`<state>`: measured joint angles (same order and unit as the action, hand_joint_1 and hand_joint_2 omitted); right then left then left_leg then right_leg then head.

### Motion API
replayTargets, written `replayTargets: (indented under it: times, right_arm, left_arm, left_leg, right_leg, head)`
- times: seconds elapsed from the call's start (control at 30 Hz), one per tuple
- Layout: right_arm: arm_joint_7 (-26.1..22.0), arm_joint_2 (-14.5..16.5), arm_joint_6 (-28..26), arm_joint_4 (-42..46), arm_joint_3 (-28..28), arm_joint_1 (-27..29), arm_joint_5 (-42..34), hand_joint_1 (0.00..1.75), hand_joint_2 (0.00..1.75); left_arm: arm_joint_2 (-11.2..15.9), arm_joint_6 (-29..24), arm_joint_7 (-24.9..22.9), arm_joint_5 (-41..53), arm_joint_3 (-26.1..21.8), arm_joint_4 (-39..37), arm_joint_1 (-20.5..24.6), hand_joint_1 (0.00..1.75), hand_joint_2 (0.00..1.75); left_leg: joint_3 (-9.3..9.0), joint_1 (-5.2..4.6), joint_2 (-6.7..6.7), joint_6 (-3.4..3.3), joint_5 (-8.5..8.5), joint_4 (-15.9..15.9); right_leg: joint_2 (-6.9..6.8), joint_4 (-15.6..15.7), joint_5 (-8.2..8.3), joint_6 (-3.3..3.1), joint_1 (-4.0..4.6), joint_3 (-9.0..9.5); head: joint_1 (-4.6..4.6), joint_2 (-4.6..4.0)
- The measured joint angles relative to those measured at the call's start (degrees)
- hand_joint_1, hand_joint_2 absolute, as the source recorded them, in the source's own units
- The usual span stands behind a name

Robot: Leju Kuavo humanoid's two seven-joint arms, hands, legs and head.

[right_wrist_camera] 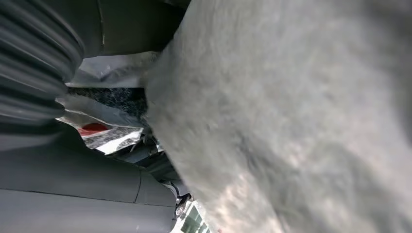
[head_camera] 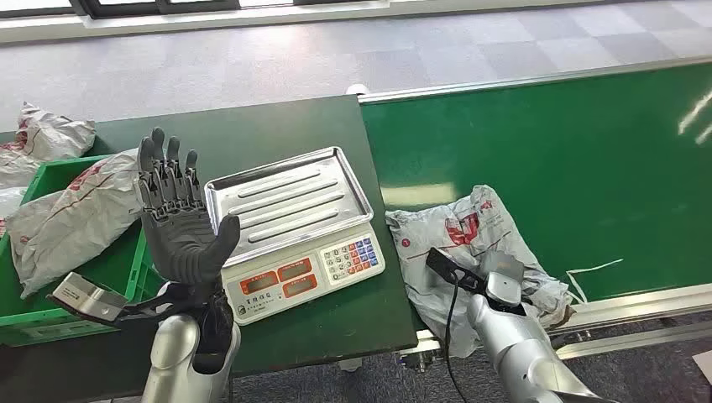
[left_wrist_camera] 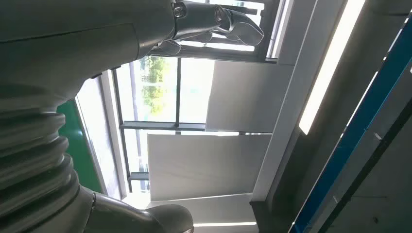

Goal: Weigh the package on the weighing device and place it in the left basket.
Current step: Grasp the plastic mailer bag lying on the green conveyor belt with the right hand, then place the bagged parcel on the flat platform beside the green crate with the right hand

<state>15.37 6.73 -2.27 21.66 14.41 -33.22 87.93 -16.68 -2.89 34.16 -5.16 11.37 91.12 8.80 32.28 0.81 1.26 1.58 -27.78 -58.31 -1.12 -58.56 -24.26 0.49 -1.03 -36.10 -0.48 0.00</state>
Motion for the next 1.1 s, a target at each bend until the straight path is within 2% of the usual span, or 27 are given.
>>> replayTargets:
  times: [0.13,0.2,0.27,0.4,0.43,0.5,0.63,0.8,0.93,1.1]
  right_arm:
    - [-0.71,0.01,-0.23,-0.07,-0.01,-0.01,-0.19,1.75,1.75]
    - [-3.0,0.03,-0.97,-0.09,-0.01,-0.02,-0.97,1.75,1.75]
    - [-8.32,0.2,-2.47,-0.09,-0.01,-0.02,-2.72,1.75,1.75]
    - [-24.38,2.02,-8.22,2.21,-0.36,0.46,-8.93,1.75,1.75]
    - [-27.49,2.69,-10.11,4.4,-0.84,1.1,-11.23,1.75,1.75]
    - [-30.35,4.01,-14.09,12.63,-2.8,3.61,-16.77,1.75,1.75]
    - [-29.05,6.27,-24.69,36.22,-7.78,10.28,-24.31,1.75,1.75]
    - [-28.39,7.81,-33.98,58.76,-11.33,16.13,-24.0,1.75,1.75]
    - [-28.37,8.25,-36.16,67.39,-12.42,18.92,-23.65,1.75,1.75]
    - [-28.37,8.34,-36.52,71.54,-12.86,20.33,-23.65,1.75,1.75]
  left_arm:
    - [0.0,-0.12,0.05,0.0,0.0,0.0,0.0,0.0,1.75]
    - [0.0,-0.25,0.21,0.0,-0.03,0.0,-0.01,0.0,1.75]
    - [0.01,-0.44,0.63,0.0,-0.11,0.02,-0.04,0.0,1.75]
    - [0.07,-1.26,2.05,0.01,-0.68,0.24,-0.19,0.0,1.75]
    - [0.08,-1.45,2.4,0.02,-0.93,0.38,-0.28,0.0,1.75]
    - [0.13,-1.8,2.91,0.02,-1.38,0.79,-0.65,0.0,1.75]
    - [0.21,-2.29,3.21,0.02,-1.68,1.46,-1.33,0.0,1.75]
    - [0.22,-2.31,3.2,0.04,-1.68,1.62,-1.45,0.0,1.75]
    - [0.22,-2.32,3.19,0.04,-1.63,1.62,-1.44,0.0,1.75]
    - [0.22,-2.31,3.19,0.04,-1.56,1.62,-1.43,0.0,1.75]
  left_leg:
    - [0.03,0.0,-0.01,0.0,-0.01,0.0]
    - [0.06,0.0,-0.01,-0.01,-0.01,0.0]
    - [0.22,0.0,0.03,0.0,-0.02,0.01]
    - [0.46,0.0,0.16,0.04,-0.04,0.01]
    - [0.39,0.01,0.13,0.05,0.02,0.01]
    - [0.3,0.03,0.01,0.1,0.15,0.01]
    - [0.43,0.04,-0.19,0.14,0.18,0.03]
    - [0.44,0.02,-0.2,0.08,0.06,0.03]
    - [0.43,-0.02,-0.14,0.03,0.01,0.02]
    - [0.41,-0.01,-0.14,0.03,0.03,0.02]
  right_leg:
    - [-0.01,0.0,-0.01,0.0,0.0,-0.01]
    - [-0.01,0.0,-0.01,0.0,-0.01,-0.01]
    - [0.0,0.0,-0.01,0.0,-0.01,-0.01]
    - [0.09,-0.01,0.01,-0.01,0.0,-0.16]
    - [0.07,-0.02,0.02,-0.03,0.01,-0.23]
    - [-0.02,-0.04,0.05,-0.06,0.03,-0.32]
    - [-0.17,-0.05,0.01,-0.09,0.04,-0.41]
    - [-0.17,-0.03,-0.07,-0.04,0.02,-0.39]
    - [-0.16,-0.02,-0.07,-0.01,-0.01,-0.37]
    - [-0.17,-0.02,-0.04,-0.02,-0.01,-0.35]
  head:
    - [0.0,0.0]
    - [0.01,0.0]
    - [0.02,0.0]
    - [0.0,0.0]
    - [-0.01,0.0]
    - [-0.01,0.0]
    - [0.0,0.0]
    - [0.01,0.0]
    - [0.01,0.0]
    - [0.0,0.0]
